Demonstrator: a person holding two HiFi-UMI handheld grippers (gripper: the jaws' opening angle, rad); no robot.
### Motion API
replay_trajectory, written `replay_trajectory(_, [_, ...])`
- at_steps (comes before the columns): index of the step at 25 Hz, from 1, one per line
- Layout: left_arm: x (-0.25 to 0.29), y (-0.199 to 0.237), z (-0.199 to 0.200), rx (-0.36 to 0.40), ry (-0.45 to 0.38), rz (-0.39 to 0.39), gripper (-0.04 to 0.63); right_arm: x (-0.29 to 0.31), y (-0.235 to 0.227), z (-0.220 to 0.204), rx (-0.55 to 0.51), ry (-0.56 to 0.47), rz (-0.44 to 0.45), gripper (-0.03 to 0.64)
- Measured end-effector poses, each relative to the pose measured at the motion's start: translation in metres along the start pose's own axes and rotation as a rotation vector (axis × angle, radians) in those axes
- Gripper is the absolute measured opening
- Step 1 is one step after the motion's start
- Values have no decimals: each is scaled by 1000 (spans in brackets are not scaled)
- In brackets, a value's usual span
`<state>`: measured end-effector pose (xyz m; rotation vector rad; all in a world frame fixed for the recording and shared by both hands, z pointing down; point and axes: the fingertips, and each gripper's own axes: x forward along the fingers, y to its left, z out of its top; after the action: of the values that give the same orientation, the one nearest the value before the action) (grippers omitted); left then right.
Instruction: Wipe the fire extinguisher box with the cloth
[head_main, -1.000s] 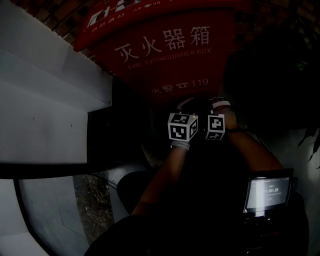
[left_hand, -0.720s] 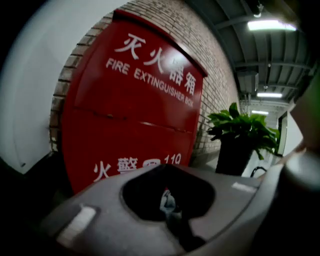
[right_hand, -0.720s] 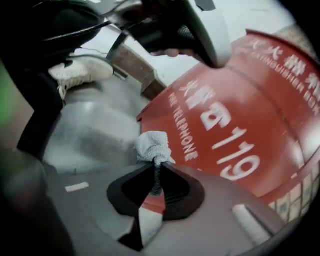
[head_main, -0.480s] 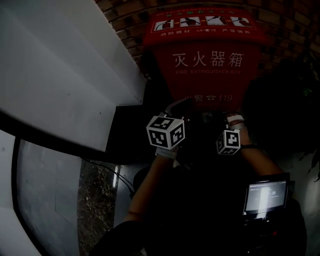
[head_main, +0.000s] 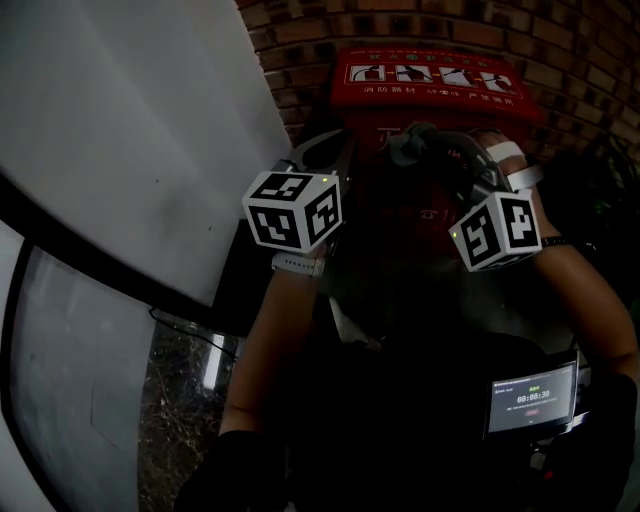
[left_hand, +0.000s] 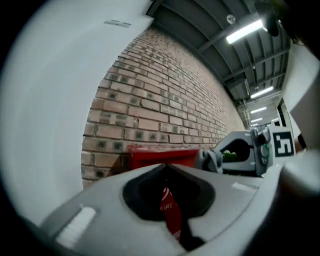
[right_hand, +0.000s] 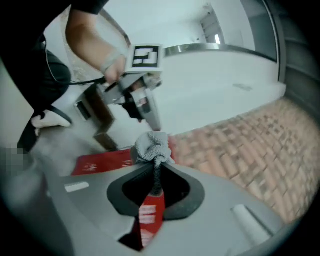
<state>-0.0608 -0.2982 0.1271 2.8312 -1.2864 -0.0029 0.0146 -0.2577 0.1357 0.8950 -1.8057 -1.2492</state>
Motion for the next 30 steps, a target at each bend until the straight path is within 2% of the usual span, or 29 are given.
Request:
replay_trajectory(4, [10,9,43,41,-23,23,0,35,-71,-2,10,35,-17,41])
replay_trajectory(8, [18,17,59,76,-10,48,0,91,-106,-10,51,94,42,41])
replay_trajectory(13, [34,26,49,68,39,38,0,154,-120,-28,48,193,134,41])
replay_trajectory(16, [35,35,40,67,65,49,0,186,-118,-37,-2,229,178,41])
replay_trajectory(20, [32,47,37,58,57,64,0,219,-119,-53,-38,270,209,41])
replay_trajectory(24, [30,50,29,69,67,64,0,237,-105,-62,-37,311,235,40])
replay_trajectory(28, [27,55,32,75,67,74,0,234,-99,-59,-172,317,267,35])
replay_trajectory(30, [27,56,35,81,64,76,0,227,-97,-53,-189,308,285,35])
